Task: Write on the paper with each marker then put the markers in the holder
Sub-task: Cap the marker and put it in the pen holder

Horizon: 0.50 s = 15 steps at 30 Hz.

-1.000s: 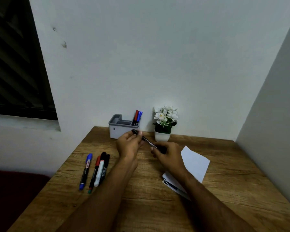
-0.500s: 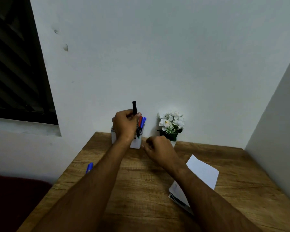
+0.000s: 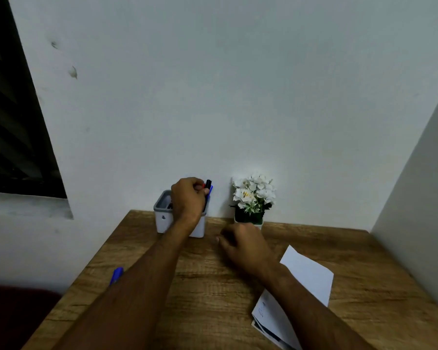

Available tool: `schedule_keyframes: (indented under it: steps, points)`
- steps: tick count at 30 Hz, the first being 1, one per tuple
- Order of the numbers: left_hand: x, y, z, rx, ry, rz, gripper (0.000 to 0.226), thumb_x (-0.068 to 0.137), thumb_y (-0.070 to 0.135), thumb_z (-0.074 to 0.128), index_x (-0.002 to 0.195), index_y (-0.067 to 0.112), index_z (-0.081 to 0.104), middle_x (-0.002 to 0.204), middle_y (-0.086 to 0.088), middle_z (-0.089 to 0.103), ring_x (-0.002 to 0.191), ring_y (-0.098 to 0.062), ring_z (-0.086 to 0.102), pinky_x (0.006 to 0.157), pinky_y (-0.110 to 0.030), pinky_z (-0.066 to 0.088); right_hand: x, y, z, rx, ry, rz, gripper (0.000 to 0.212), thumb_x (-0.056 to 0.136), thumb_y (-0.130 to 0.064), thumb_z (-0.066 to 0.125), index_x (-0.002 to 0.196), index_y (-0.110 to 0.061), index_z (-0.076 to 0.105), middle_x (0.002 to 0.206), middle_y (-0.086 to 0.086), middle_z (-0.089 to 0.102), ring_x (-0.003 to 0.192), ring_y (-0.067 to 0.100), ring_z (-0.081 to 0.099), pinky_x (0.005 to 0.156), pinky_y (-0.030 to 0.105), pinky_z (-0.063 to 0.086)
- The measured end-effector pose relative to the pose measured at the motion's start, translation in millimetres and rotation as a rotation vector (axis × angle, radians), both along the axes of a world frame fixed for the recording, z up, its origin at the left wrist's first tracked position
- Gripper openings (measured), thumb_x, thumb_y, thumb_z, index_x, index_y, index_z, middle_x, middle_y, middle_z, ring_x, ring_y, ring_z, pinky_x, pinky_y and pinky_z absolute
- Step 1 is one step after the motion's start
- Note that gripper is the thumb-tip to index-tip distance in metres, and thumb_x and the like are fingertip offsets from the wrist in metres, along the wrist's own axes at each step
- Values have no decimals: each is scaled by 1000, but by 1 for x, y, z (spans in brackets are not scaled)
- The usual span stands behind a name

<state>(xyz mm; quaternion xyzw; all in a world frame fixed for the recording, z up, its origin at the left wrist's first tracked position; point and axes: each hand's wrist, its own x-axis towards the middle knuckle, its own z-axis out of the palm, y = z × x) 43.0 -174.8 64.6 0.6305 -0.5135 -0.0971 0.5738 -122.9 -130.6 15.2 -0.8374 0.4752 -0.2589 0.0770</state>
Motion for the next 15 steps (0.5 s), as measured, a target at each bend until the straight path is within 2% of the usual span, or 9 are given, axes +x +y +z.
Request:
schedule_keyframes:
  steps: [2, 8, 11, 15]
  points:
    - [-1, 2, -3, -4, -20, 6, 18, 79, 5, 79, 97, 5, 77, 84, -7, 74, 80, -18, 69, 80, -34, 58, 0, -1, -1, -1, -12, 5, 26, 100, -36, 63, 94, -15, 77, 83, 1, 75, 71, 10, 65, 67, 23, 51]
    - [1, 18, -14, -24, -28, -2, 17, 81, 2, 75, 97, 4, 77, 82, -4, 74, 77, -14, 68, 77, -29, 58, 5, 8, -3, 14, -38, 28, 25, 99, -35, 63, 100, -15, 78, 92, 1, 78, 80, 12, 69, 79, 33, 59]
    - [4, 33, -21, -6, -55, 4, 15, 81, 0, 74, 95, 4, 76, 82, -2, 73, 75, -10, 67, 70, -15, 55, 8, 18, -4, -4, -35, 30, 24, 99, -34, 63, 99, -16, 77, 90, 0, 77, 79, 13, 68, 73, 30, 54]
    - [12, 59, -34, 138, -128, -13, 11, 82, 8, 75, 93, 10, 76, 84, -1, 74, 78, -10, 65, 74, -24, 53, 15, 32, -9, -15, -16, 21, 25, 95, -34, 62, 87, -14, 74, 79, 1, 73, 72, 15, 64, 64, 31, 47]
